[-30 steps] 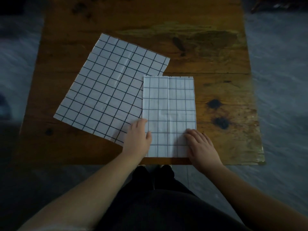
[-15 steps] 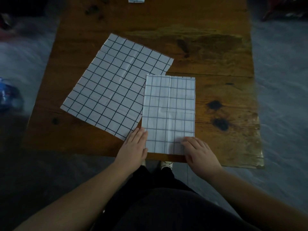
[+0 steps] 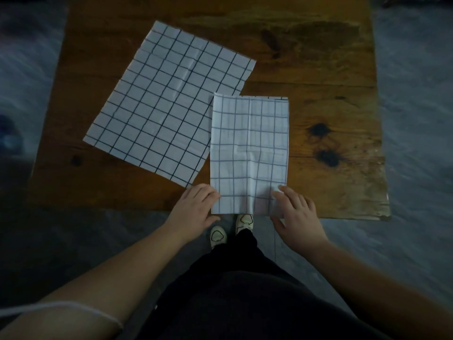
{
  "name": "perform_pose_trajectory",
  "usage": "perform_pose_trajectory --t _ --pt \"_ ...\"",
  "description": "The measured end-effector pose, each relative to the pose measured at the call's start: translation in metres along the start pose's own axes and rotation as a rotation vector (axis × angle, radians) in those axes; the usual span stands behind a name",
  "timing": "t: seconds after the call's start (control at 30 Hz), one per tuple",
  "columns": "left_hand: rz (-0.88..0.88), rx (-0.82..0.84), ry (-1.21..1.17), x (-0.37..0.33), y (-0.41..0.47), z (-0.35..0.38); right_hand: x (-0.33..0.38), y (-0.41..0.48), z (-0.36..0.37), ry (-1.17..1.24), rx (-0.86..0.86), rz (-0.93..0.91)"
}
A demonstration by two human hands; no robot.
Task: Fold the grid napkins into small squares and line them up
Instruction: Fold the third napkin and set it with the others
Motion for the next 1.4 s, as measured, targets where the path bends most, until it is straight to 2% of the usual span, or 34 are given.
perform_pose_trajectory --t 0.27,0.47,0.6,0.83,1.07,1.27,1.4 --pt "0.049 -0.085 -0.016 0.001 -0.014 0.001 0.000 -0.015 0.013 -0.165 0.029 -0.040" --pt "0.073 -0.163 -0.019 0.005 -0.017 -0.008 0.005 -0.005 0.002 -0.152 -0.097 -0.058" --pt "0.025 -0.232 -0.132 0.009 -0.021 -0.020 0.008 -0.008 -0.007 -0.133 -0.122 -0.072" --pt "0.010 -0.296 -0.283 0.009 -0.017 -0.056 0.014 -0.001 -0.045 -0.080 -0.228 -0.023" --pt "-0.058 -0.434 -0.289 0.025 0.027 -0.118 0.020 0.044 -0.114 0.017 -0.377 -0.023" --pt "-0.184 -0.465 -0.402 0.046 0.091 -0.153 0.000 0.117 -0.147 0.101 -0.309 0.053" --pt "-0.325 -0.424 -0.374 0.070 0.136 -0.153 -0.012 0.168 -0.145 0.135 -0.215 0.116"
Point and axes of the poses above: each hand's wrist, its own y-axis towards the middle knuckle, its own z-axis out of the palm, x = y × z, the point moved 8 cm from there along y, towards the middle knuckle, and after that the axes turned 6 degrees about z, right-handed, at the moved point
